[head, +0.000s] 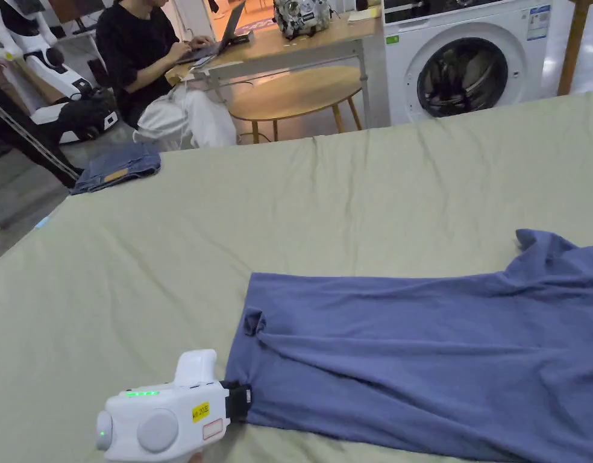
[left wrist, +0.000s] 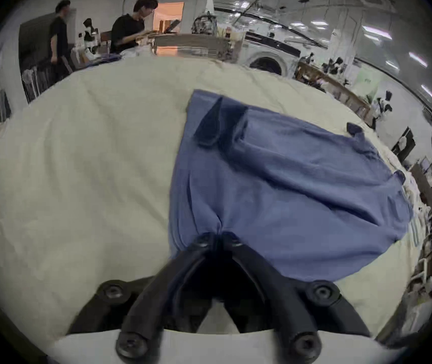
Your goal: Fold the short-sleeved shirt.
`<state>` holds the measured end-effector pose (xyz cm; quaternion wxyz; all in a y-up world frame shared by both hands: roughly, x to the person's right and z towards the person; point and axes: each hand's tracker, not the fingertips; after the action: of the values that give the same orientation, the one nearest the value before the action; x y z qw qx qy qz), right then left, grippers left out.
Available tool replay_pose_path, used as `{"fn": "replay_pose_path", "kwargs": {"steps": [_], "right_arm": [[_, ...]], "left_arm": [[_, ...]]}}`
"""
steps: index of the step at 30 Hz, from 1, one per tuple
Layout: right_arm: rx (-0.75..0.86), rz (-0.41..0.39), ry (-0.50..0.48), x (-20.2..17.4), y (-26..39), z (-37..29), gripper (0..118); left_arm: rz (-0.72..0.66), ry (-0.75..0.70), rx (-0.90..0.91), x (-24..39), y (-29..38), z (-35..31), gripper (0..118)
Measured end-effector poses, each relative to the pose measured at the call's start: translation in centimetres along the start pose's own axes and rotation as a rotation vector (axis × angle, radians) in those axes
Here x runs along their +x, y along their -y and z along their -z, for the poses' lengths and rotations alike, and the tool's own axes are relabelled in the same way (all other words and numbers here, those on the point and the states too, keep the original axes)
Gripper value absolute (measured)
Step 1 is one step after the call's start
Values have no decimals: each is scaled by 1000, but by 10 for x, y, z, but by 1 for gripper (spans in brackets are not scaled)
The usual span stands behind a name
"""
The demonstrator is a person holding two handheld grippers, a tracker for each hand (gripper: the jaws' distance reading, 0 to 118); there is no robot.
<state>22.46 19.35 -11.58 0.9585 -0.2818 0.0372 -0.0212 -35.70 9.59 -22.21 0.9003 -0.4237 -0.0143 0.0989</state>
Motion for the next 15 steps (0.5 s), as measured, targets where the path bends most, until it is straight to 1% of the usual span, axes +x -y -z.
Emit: {"fn": "replay_pose_path", "kwargs": {"steps": [1, 3, 4, 5, 6, 7, 8, 10, 12, 13, 14, 15], "right_arm": [[-4, 5, 2, 2, 0, 1, 0], [-4, 15, 9, 5, -1, 4, 0], [-9, 28, 13, 8, -4, 10, 0], [-14, 47, 23, 10, -7, 18, 8], [-23, 79, 25, 13, -10, 30, 31], [-31, 117, 19, 22, -6, 46, 58], [-62, 150, 6, 28, -6, 61, 70], [-108, 198, 6, 35, -9, 101, 70], [-165, 212, 63, 42, -5, 137, 70], [-222, 233, 100, 45, -1, 156, 66], [-265, 268, 91, 50, 5, 171, 55], [-293, 312, 66, 49, 14, 178, 49]], "left_arm": [[-2, -44, -14, 4, 0, 2, 0], [63, -59, -36, 8, -4, 4, 0], [58, -54, -39, 10, -7, 5, 0], [55, -56, -41, 9, -8, 6, 0], [46, -53, -49, 9, -10, 6, 0], [39, -53, -55, 9, -11, 6, 0], [39, -54, -55, 19, -7, 1, 0], [47, -61, -51, 24, -5, -1, 0], [46, -60, -44, 27, -3, -5, 0], [42, -58, -41, 28, -1, -6, 0], [38, -57, -38, 30, 0, -6, 0], [36, -56, -35, 31, 0, -7, 0]]}}
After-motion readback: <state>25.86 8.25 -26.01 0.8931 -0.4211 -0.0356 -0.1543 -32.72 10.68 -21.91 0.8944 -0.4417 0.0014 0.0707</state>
